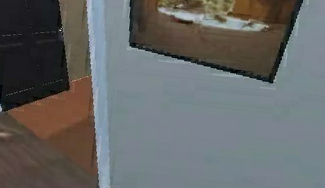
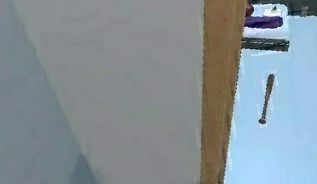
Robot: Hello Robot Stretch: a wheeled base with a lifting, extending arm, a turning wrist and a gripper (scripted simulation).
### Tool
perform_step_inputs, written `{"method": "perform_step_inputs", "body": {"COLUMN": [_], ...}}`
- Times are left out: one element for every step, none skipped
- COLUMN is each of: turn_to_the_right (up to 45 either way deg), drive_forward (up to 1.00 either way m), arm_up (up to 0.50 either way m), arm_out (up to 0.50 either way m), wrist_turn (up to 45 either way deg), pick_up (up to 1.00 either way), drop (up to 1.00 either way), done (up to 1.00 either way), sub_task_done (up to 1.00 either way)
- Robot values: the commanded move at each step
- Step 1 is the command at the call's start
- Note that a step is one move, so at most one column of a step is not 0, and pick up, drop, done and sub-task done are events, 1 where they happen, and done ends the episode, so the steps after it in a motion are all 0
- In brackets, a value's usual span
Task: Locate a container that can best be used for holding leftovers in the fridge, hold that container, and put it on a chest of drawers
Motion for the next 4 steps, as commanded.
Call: {"method": "perform_step_inputs", "body": {"turn_to_the_right": [45.0,45.0,45.0,27.0], "drive_forward": [0.00,0.00,0.00,0.00], "arm_up": [0.00,0.00,0.00,0.00], "arm_out": [0.00,0.00,0.00,0.00], "wrist_turn": [0.0,0.0,0.0,0.0], "pick_up": [0.00,0.00,0.00,0.00], "drop": [0.00,0.00,0.00,0.00], "done": [0.00,0.00,0.00,0.00], "sub_task_done": [0.00,0.00,0.00,0.00]}}
